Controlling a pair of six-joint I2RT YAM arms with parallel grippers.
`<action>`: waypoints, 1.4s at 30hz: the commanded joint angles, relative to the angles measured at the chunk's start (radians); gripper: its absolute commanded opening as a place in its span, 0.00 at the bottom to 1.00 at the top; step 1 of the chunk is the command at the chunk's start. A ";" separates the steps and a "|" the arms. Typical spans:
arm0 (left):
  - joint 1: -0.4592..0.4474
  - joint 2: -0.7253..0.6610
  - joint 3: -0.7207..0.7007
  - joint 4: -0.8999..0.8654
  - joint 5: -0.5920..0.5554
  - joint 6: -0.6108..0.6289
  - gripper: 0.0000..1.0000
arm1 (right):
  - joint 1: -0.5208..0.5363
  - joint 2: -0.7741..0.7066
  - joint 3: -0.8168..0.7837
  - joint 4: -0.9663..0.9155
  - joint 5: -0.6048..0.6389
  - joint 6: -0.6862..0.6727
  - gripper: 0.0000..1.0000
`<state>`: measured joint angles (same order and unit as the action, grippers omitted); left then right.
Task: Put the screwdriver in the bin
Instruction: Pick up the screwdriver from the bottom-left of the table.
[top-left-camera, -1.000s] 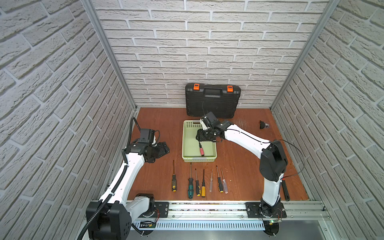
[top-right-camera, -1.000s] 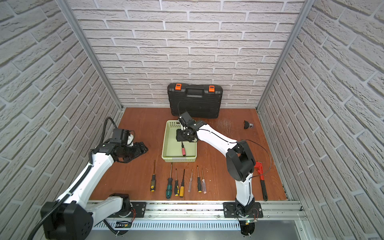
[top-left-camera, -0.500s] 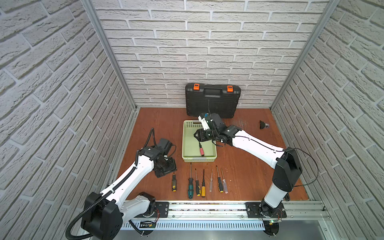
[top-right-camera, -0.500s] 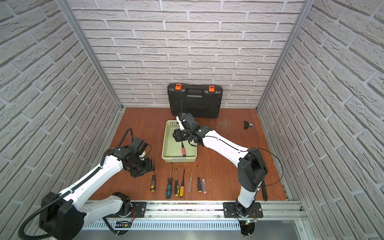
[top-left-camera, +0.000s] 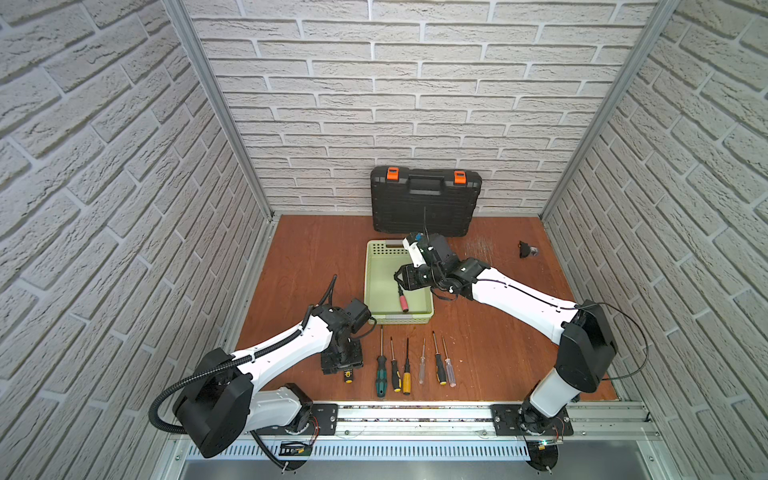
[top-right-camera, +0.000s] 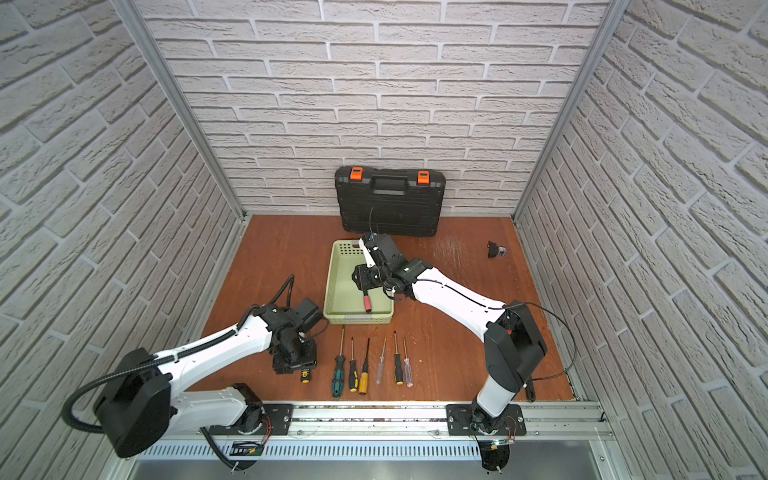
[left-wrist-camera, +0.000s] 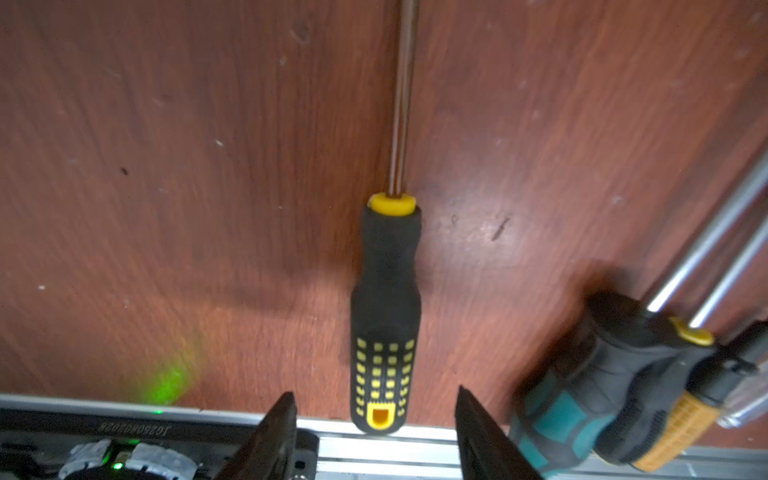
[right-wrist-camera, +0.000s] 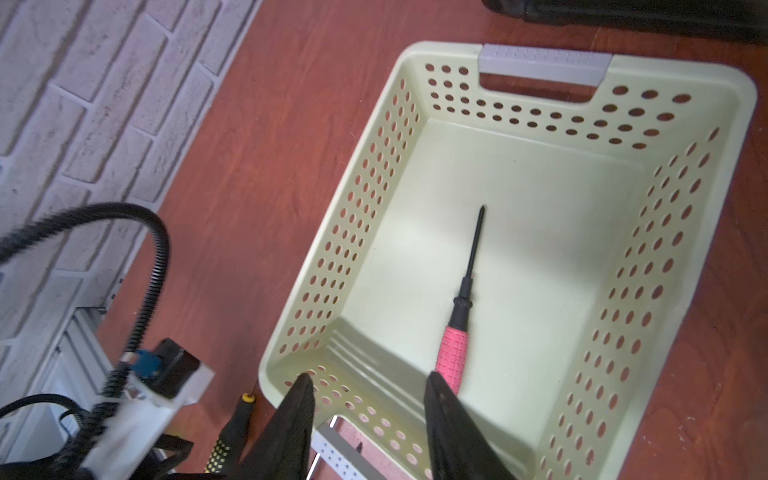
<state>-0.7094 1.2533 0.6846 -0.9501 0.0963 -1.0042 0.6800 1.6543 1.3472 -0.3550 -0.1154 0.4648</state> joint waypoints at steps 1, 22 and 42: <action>-0.008 0.017 -0.029 0.070 -0.014 -0.010 0.59 | 0.004 -0.042 0.005 0.081 -0.030 0.027 0.44; -0.010 0.097 -0.142 0.268 -0.040 0.000 0.21 | 0.018 -0.001 -0.030 0.121 -0.048 0.058 0.40; 0.044 -0.279 0.097 -0.192 -0.084 -0.007 0.00 | 0.014 0.065 0.038 0.161 -0.050 0.043 0.40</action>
<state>-0.6998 1.0283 0.7116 -1.0100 0.0303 -1.0241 0.6903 1.7405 1.3586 -0.2379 -0.1772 0.5201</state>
